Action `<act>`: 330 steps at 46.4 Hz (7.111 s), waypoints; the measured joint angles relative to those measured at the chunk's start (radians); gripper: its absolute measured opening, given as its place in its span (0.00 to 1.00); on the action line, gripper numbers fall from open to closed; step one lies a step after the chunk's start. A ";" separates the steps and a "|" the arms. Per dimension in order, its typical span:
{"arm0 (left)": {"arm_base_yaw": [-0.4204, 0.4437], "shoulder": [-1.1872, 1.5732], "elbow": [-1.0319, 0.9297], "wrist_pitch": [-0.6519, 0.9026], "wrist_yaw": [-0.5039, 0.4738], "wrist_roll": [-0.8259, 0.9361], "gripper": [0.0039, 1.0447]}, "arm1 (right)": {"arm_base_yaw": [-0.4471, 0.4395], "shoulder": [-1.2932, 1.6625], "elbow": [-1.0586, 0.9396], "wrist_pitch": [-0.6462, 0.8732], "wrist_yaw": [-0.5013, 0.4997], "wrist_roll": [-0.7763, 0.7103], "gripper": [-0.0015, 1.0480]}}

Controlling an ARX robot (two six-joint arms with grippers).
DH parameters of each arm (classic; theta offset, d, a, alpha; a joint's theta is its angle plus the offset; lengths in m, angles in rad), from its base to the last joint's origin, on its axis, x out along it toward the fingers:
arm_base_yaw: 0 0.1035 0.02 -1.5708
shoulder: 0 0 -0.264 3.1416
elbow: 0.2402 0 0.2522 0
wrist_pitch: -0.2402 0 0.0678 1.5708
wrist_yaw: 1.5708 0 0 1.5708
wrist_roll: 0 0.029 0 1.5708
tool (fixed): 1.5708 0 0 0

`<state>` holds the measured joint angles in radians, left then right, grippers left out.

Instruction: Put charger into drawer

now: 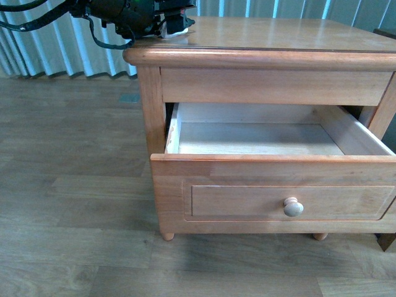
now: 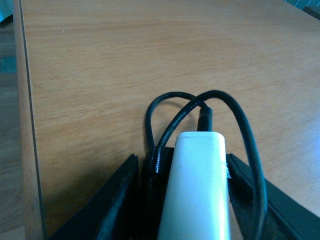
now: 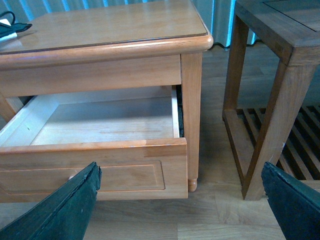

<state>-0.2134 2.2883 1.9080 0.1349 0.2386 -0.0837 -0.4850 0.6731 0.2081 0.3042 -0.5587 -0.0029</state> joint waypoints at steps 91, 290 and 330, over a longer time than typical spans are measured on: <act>-0.228 -0.271 -0.670 0.311 0.008 0.004 0.90 | 0.000 0.000 0.000 0.000 0.000 0.000 0.92; 0.211 -2.284 -1.897 -0.134 -0.238 0.079 0.94 | 0.565 0.461 0.029 0.168 0.306 -0.356 0.92; 0.211 -2.284 -1.897 -0.134 -0.238 0.079 0.94 | 0.790 1.380 0.834 0.235 0.544 -0.217 0.92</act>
<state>-0.0025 0.0044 0.0113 0.0006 0.0002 -0.0048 0.3054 2.0533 1.0424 0.5388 -0.0151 -0.2195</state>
